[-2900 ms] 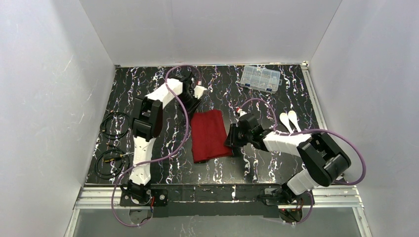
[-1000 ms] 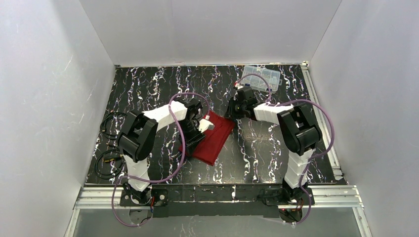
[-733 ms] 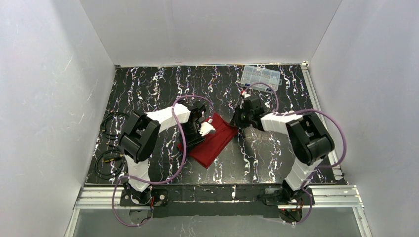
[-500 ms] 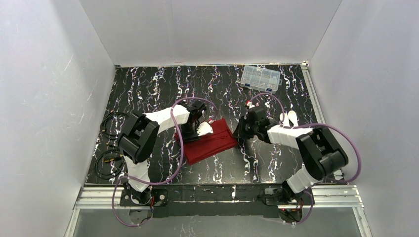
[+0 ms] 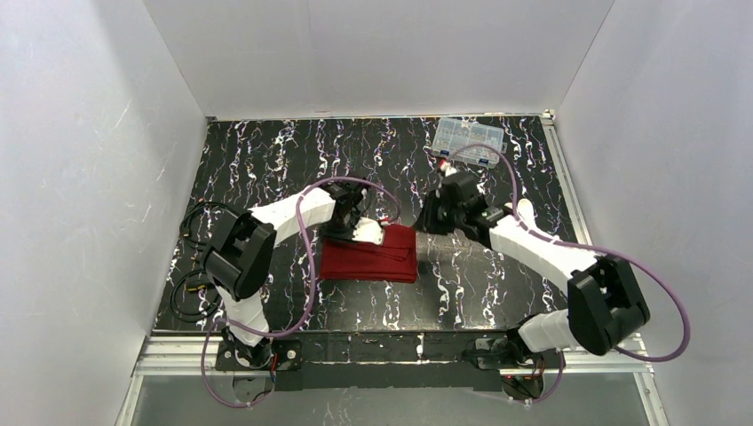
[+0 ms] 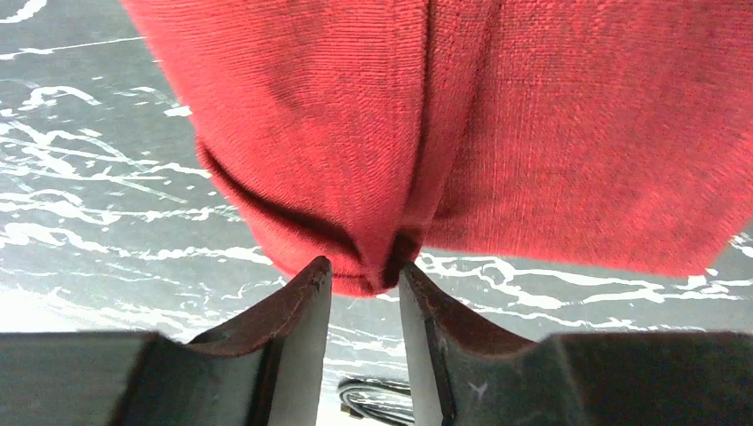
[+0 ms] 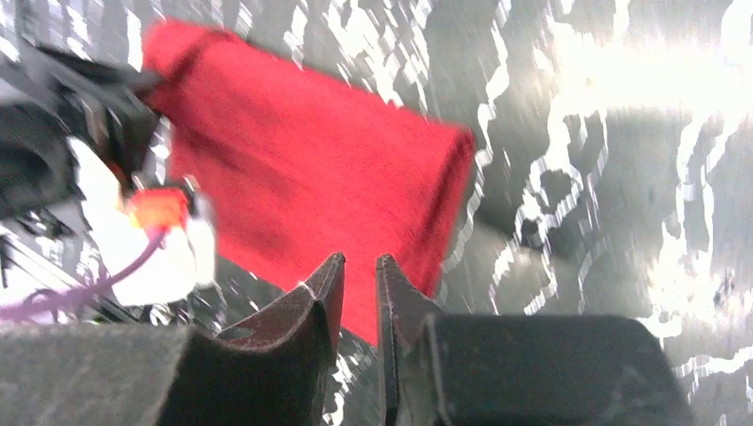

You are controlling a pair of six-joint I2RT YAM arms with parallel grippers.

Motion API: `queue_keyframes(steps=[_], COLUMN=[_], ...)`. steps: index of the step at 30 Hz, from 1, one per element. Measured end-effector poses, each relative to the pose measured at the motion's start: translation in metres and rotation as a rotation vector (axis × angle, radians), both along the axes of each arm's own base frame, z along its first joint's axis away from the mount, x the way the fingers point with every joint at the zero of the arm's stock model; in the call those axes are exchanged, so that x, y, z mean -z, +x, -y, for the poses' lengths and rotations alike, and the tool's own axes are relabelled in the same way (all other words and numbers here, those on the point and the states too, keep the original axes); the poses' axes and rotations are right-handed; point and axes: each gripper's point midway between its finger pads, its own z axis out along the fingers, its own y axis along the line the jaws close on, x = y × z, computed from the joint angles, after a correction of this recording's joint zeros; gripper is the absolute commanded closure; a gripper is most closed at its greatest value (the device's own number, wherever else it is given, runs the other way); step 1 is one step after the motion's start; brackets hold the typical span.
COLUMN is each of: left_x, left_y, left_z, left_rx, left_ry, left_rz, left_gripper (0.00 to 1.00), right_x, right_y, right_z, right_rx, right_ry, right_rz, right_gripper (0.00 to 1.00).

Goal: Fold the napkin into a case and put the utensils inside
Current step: Smooth out the 2/3-rectangle-folded napkin at the center of the board.

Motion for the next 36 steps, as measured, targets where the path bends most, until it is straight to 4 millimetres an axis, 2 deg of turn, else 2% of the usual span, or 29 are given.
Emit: queue_keyframes(steps=[2,4,6,8,11,14,18,22,29,31,36], left_x=[-0.014,-0.033,-0.052,-0.07,-0.082,-0.075,-0.052,-0.036,-0.021,-0.016,-0.009], left_y=[0.0,-0.004,-0.009,-0.013,-0.014,-0.011,-0.016,-0.018,-0.011,-0.011,-0.008], left_z=[0.006,0.009,0.011,0.009,-0.004,-0.022,-0.033,-0.026,-0.012,-0.01,-0.007], left_rx=[-0.012,-0.043,-0.087,-0.146,-0.236,-0.314,-0.336,-0.315,-0.278,-0.271,-0.261], left_ry=[-0.038,-0.085,-0.15,-0.221,-0.298,-0.328,-0.327,-0.342,-0.37,-0.373,-0.374], left_rz=[-0.004,-0.011,-0.017,-0.028,-0.05,-0.081,-0.126,-0.161,-0.148,-0.142,-0.127], left_gripper=[0.62,0.6,0.58,0.57,0.55,0.55,0.57,0.6,0.63,0.63,0.64], right_x=[-0.021,-0.031,-0.024,-0.005,0.025,0.048,0.054,0.042,-0.006,-0.008,0.01], right_y=[0.023,0.043,0.053,0.055,0.052,0.042,0.038,0.037,0.015,0.004,-0.029], right_z=[-0.014,-0.031,-0.042,-0.049,-0.053,-0.05,-0.047,-0.046,-0.041,-0.046,-0.061], right_rx=[-0.006,-0.019,-0.031,-0.04,-0.044,-0.039,-0.038,-0.036,-0.037,-0.048,-0.08], right_ry=[0.034,0.071,0.09,0.093,0.084,0.071,0.064,0.081,0.196,0.222,0.247], right_rz=[0.056,0.087,0.08,0.036,-0.036,-0.09,-0.105,-0.073,0.028,0.029,-0.03], right_gripper=[0.72,0.73,0.74,0.75,0.75,0.75,0.69,0.65,0.69,0.71,0.73])
